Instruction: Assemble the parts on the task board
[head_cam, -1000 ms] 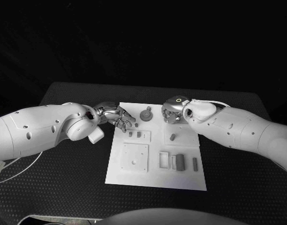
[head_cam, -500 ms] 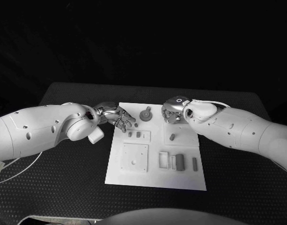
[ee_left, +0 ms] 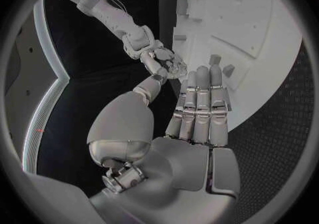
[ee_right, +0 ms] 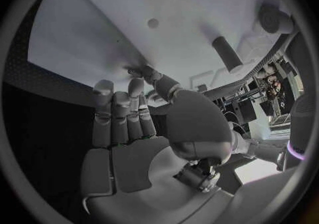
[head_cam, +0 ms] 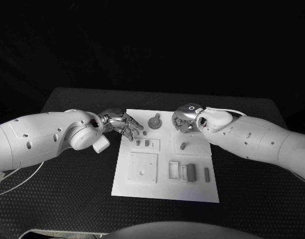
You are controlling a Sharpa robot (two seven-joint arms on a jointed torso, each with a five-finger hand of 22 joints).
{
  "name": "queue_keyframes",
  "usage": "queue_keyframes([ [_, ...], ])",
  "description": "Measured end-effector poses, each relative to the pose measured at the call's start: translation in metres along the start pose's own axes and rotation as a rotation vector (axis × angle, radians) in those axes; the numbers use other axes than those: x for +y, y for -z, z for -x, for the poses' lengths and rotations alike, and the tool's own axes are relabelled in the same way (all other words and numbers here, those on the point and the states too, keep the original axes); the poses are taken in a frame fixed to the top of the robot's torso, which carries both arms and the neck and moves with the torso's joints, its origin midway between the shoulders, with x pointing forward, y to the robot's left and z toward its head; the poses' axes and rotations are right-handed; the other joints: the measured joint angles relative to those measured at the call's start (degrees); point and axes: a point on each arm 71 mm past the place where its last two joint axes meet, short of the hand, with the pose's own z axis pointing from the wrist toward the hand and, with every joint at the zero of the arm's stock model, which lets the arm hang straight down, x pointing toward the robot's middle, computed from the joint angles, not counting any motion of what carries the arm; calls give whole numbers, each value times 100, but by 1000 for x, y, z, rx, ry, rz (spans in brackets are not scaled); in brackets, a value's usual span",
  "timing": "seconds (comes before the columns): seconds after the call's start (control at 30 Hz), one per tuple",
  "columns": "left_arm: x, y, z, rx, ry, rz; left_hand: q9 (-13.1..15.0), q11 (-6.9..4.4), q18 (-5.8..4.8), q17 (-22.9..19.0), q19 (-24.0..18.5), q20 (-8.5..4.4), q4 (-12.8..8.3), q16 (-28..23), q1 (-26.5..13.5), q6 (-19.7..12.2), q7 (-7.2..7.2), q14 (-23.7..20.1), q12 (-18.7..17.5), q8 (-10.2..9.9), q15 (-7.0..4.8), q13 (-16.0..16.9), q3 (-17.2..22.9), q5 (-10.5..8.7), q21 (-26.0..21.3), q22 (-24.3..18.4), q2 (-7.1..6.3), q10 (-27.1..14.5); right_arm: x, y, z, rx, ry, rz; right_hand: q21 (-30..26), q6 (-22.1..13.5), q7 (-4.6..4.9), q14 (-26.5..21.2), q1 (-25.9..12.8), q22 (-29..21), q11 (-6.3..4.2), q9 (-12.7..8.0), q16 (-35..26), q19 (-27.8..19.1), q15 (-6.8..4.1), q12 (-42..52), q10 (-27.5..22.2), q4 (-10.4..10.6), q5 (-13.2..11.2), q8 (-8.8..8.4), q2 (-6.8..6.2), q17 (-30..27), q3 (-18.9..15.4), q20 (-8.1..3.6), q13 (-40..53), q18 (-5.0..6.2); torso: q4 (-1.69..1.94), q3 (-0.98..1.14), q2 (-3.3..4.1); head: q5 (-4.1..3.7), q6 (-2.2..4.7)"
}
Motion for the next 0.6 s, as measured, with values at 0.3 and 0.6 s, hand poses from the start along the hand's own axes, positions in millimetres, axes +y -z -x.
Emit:
queue_keyframes([
  [0.3,0,0,0,-1,0,0,0,0,0,-1,0,0,0,0,0,0,0,0,0,0,0,0,0,0,0,0,0,0,0,3,0,-5,-8,0,0,0,0,5,1,0,-9,1,0,0,-5,0,9,-1,0,10,0,-1,1,0,-6,0,-5,0,0,7,5],
  [0.6,1,1,1,-2,0,1,0,0,0,0,0,0,0,0,0,0,0,0,0,0,0,0,0,0,0,0,0,0,-2,5,1,-13,-19,-7,0,10,-9,19,1,0,-9,20,0,34,-15,0,9,-1,0,10,0,-1,0,-13,-6,0,-2,3,0,7,12],
])
